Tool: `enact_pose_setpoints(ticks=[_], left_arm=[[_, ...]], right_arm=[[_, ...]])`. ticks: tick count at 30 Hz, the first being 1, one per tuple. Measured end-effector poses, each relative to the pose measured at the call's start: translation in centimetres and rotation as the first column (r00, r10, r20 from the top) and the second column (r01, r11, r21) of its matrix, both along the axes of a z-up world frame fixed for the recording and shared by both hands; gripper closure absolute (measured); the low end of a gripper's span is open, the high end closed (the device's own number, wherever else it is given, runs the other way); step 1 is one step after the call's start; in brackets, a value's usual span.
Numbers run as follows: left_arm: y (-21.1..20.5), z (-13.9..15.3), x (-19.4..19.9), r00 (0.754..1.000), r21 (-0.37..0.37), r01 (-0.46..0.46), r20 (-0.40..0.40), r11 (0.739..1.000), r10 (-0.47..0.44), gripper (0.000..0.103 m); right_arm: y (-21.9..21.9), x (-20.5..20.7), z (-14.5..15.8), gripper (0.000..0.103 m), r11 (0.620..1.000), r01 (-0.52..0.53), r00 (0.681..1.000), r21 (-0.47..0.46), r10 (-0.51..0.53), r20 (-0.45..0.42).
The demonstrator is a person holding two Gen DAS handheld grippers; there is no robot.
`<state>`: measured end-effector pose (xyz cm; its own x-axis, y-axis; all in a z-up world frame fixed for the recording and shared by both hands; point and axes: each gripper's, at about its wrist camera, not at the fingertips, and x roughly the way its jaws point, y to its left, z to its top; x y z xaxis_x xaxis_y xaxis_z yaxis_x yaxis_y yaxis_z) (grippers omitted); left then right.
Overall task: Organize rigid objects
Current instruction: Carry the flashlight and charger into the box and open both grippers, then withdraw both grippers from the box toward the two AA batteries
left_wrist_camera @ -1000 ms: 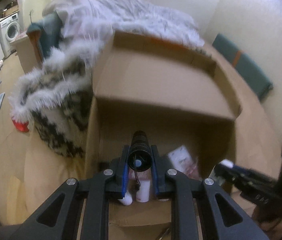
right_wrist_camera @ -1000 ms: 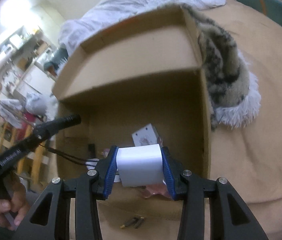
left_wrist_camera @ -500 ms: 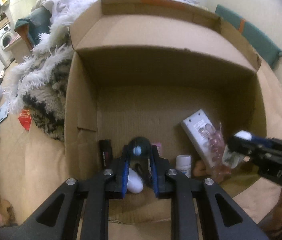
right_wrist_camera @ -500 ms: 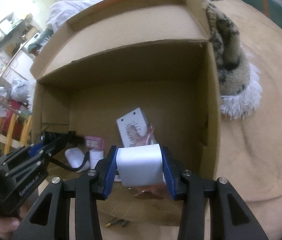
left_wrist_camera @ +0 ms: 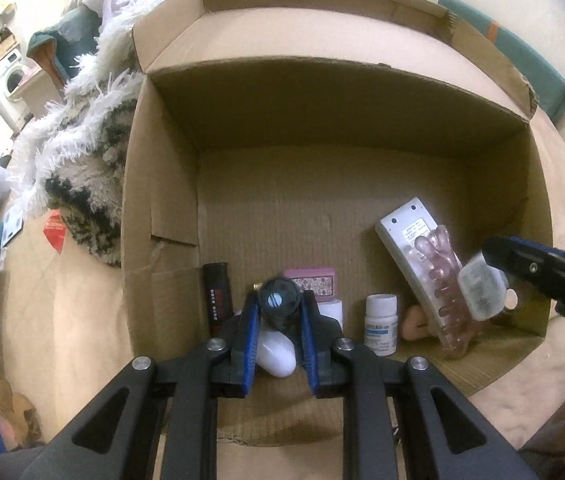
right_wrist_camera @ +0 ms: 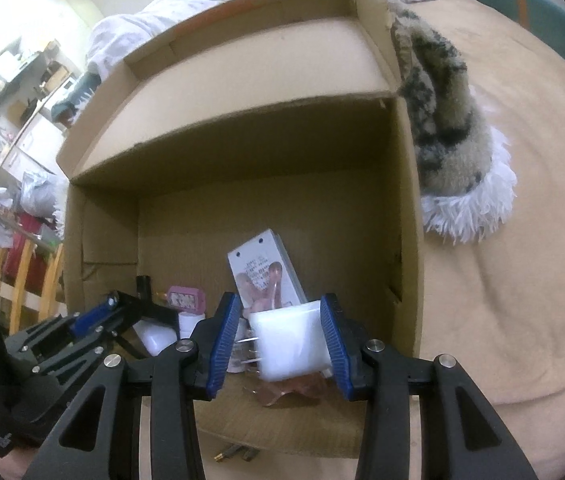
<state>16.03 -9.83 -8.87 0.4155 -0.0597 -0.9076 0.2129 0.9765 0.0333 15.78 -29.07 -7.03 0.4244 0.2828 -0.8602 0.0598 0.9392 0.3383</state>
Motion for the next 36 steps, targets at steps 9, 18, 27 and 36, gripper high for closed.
enact_pose_setpoints(ticks=[9,18,27,36], left_arm=[[-0.2,1.5,0.0,1.0,-0.004,-0.001,0.029,1.0,0.001,0.044],[-0.5,1.7,0.2,1.0,0.073,-0.012,0.013,0.997,0.011,0.043],[0.0,4.9,-1.5,0.998,0.057,-0.033,0.064,0.998,0.029,0.043],[2.2,6.4,-5.4,0.997,0.029,-0.08,0.028,0.996,0.079,0.043]], right_arm=[[-0.4,-0.4,1.6,0.026,0.999,0.0,0.998,0.049,-0.003,0.068],[-0.2,-0.4,1.7,0.026,0.999,-0.009,0.998,0.05,0.006,0.058],[-0.6,-2.5,3.5,0.026,0.997,-0.013,0.995,0.073,0.006,0.1],[0.8,-7.3,4.2,0.026,0.993,-0.107,0.991,0.049,0.103,0.085]])
